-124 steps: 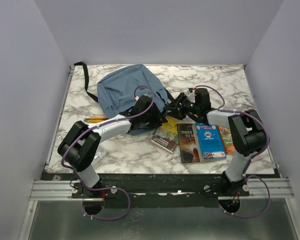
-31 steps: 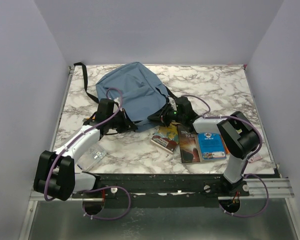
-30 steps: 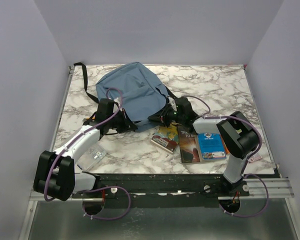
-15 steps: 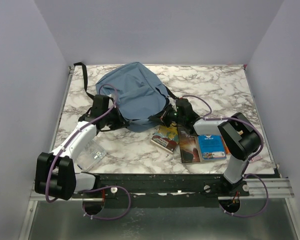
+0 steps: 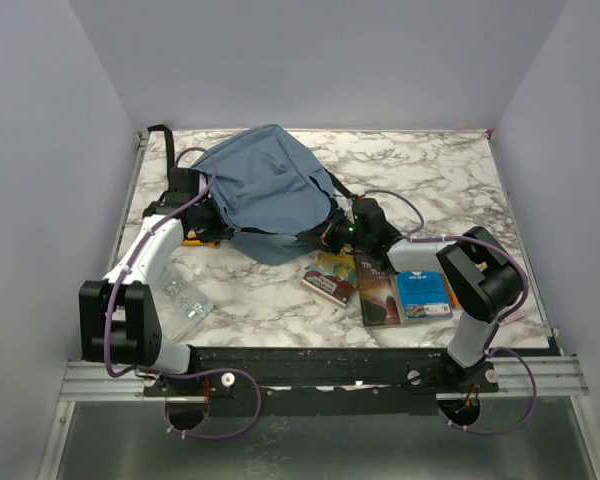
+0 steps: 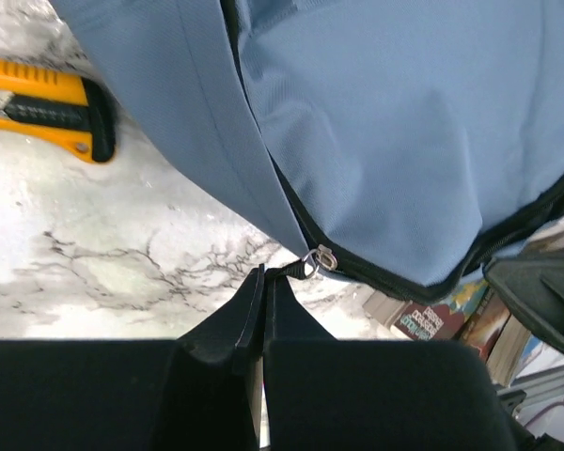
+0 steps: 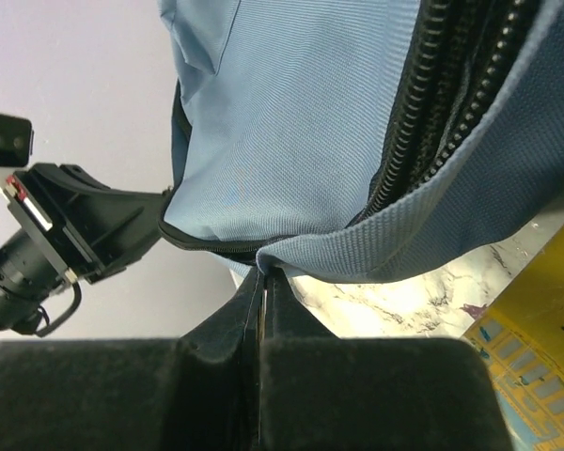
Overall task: Pack the student bag
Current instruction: Unzip the student bag at the center of the board.
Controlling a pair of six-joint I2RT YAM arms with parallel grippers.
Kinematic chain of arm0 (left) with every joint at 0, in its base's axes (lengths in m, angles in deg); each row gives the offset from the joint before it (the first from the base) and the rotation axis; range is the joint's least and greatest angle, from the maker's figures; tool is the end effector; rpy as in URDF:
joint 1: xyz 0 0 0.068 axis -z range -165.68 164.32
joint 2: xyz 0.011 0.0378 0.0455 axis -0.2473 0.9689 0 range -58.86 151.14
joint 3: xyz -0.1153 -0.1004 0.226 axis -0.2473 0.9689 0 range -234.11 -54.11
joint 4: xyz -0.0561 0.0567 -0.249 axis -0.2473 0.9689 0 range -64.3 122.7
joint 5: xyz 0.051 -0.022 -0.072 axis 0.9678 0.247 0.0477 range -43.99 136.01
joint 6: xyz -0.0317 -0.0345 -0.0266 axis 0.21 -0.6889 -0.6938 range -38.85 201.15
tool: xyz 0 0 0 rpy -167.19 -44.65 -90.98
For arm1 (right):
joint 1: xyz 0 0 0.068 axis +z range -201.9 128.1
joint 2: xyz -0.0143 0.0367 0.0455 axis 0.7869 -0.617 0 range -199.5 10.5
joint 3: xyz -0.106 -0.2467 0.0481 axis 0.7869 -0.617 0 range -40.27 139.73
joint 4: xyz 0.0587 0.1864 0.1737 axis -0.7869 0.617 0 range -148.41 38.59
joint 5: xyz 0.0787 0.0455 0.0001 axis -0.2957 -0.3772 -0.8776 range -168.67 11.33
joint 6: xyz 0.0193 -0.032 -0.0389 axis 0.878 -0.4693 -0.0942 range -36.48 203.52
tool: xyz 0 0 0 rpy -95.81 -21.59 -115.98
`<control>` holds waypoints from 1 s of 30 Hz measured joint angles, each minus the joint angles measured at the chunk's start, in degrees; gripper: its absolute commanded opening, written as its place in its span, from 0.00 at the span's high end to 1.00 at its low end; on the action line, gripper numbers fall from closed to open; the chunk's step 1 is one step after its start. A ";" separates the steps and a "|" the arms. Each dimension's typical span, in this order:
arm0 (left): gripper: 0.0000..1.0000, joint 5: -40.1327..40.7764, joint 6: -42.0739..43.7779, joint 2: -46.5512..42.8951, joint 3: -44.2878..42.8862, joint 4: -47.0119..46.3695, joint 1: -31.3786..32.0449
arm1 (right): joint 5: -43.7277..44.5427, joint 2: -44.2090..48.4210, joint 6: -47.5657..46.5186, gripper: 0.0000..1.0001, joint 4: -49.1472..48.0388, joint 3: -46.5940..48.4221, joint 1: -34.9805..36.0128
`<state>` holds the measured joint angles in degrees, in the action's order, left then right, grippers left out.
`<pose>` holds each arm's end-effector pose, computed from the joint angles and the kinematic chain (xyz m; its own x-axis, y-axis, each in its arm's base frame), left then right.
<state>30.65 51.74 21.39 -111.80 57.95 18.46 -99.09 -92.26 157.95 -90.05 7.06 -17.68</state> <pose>0.2856 -0.0301 0.2467 -0.8191 -0.4153 -0.3958 -0.2069 0.8573 -0.4715 0.2948 0.2156 0.1599 -0.8516 0.5126 -0.1101 0.1090 0.3785 0.9192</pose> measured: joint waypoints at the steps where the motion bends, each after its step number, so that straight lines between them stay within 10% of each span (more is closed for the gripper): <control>1: 1.00 0.26 0.17 0.57 -0.63 0.46 -0.07 | 0.02 0.00 -0.04 0.99 0.02 0.02 0.00; 19: 1.00 13.38 1.36 13.88 -15.50 8.68 -6.29 | 2.58 0.07 -3.72 0.98 1.75 -0.96 -0.70; 22: 1.00 10.73 1.20 14.23 -14.80 8.11 -6.27 | 0.55 0.02 -7.13 0.65 3.76 1.05 -0.70; 30: 1.00 -1.42 -1.01 9.40 -7.26 3.76 -4.20 | -3.06 -0.98 -6.78 0.35 2.56 4.35 1.31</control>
<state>29.23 50.73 30.79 -119.06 61.71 14.26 -102.15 -93.24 151.18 -87.49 11.41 -16.37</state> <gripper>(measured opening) 0.008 0.585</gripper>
